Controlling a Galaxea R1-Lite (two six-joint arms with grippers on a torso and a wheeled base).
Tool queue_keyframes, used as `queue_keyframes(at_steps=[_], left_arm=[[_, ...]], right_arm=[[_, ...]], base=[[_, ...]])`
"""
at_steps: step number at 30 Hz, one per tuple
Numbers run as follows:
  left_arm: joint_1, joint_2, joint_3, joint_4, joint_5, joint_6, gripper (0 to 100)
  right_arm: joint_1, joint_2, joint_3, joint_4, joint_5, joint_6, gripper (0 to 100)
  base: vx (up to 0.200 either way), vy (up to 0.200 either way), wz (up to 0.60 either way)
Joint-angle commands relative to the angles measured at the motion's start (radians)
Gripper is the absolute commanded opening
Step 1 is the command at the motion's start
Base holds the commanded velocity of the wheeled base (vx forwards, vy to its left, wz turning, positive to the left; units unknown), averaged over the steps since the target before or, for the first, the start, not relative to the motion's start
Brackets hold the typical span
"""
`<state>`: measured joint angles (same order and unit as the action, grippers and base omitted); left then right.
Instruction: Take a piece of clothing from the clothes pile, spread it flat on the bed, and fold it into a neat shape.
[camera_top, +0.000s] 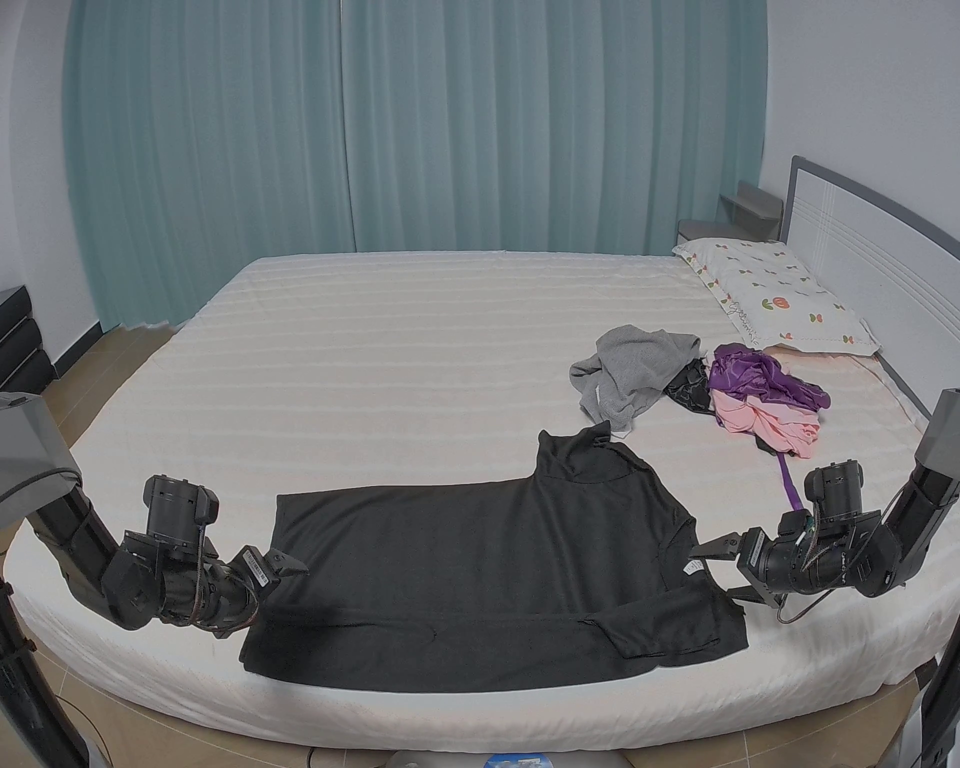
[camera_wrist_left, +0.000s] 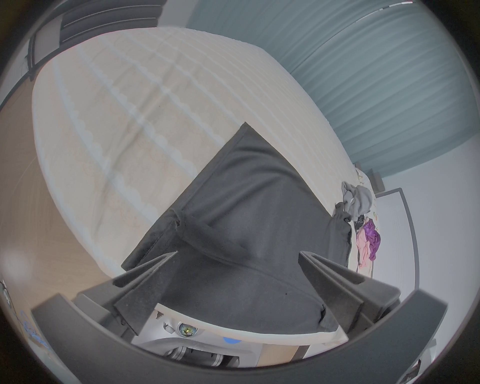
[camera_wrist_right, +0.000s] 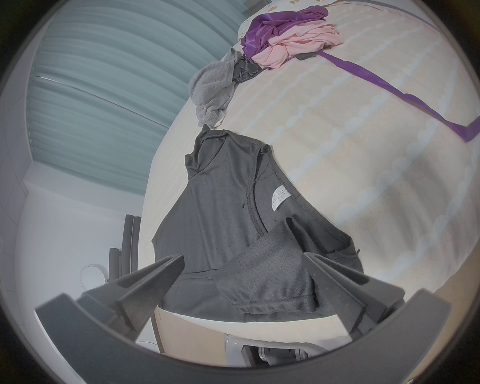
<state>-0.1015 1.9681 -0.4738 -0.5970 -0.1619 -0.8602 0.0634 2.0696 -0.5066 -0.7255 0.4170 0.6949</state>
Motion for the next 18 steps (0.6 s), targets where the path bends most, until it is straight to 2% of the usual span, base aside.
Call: queue_keyframes(at_steps=[1, 7, 10, 18], left_arm=[[-0.047, 0.014, 0.014, 0.019, 0.004, 0.001, 100], [-0.055, 0.084, -0.016, 0.040, 0.024, 0.012, 100], [-0.057, 0.147, -0.069, 0.039, 0.093, 0.010, 100], [-0.017, 0.244, -0.213, 0.039, 0.168, 0.003, 100]], right_arm=[[0.001, 0.006, -0.001, 0.000, 0.000, 0.000, 100], [-0.001, 0.032, -0.007, -0.002, -0.001, -0.003, 100], [0.001, 0.032, -0.009, -0.002, -0.001, -0.003, 100], [0.001, 0.034, -0.010, 0.000, -0.001, -0.006, 100]], base=[[0.000, 0.000, 0.00], [0.000, 0.000, 0.00], [0.000, 0.000, 0.00], [0.000, 0.000, 0.00]])
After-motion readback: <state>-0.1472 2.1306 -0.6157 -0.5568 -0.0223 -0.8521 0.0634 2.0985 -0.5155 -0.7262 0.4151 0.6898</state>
